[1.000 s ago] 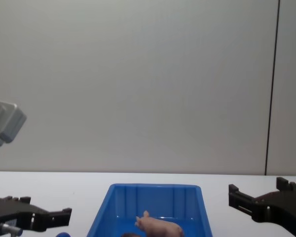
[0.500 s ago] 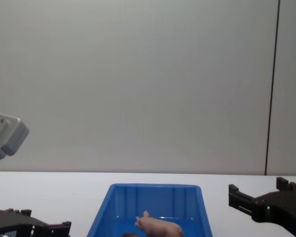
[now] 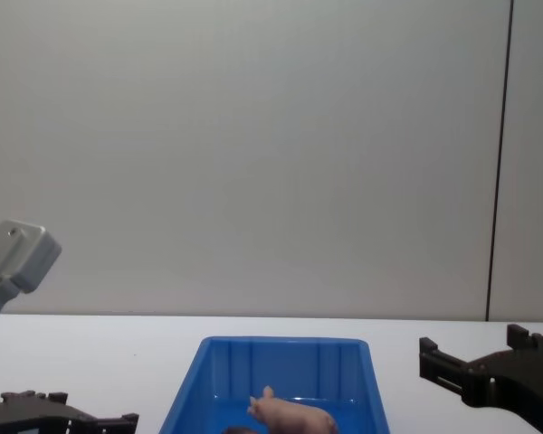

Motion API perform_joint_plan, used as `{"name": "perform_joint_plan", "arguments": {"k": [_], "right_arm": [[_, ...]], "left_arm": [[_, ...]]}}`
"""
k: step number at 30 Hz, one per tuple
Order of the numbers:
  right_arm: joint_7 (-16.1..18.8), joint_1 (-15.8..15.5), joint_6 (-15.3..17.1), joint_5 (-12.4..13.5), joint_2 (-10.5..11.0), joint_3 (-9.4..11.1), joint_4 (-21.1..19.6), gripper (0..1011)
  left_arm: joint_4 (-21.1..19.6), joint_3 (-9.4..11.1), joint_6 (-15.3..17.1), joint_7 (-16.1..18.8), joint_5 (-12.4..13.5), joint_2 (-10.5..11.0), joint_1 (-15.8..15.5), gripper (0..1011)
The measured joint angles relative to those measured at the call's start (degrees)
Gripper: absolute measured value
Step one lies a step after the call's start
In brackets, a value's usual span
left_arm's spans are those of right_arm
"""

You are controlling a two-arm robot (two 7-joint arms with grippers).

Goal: Pick up the two dolls from the table and place them into the box.

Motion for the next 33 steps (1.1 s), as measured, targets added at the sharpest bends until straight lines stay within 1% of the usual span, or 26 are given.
{"name": "perform_joint_plan", "arguments": {"k": [9,16,25,33], "right_arm": [[0.0,0.0,0.0,0.0,0.0,0.0,0.0,1001],[0.0,0.0,0.0,0.0,0.0,0.0,0.0,1001],[0.0,0.0,0.0,0.0,0.0,0.0,0.0,1001],[0.0,0.0,0.0,0.0,0.0,0.0,0.0,1001]], "left_arm": [[1.9,0.0,-0.03,-2.05,0.09,-0.65,-1.13,1001],[2.56,-0.03,0.06,-3.03,0.11,-0.94,-1.64,1001],[2.37,-0.2,0.06,-3.94,-0.25,-0.96,-1.68,1001],[0.69,-0.52,-0.55,-4.43,-0.89,-0.47,-0.95,1001]]}}
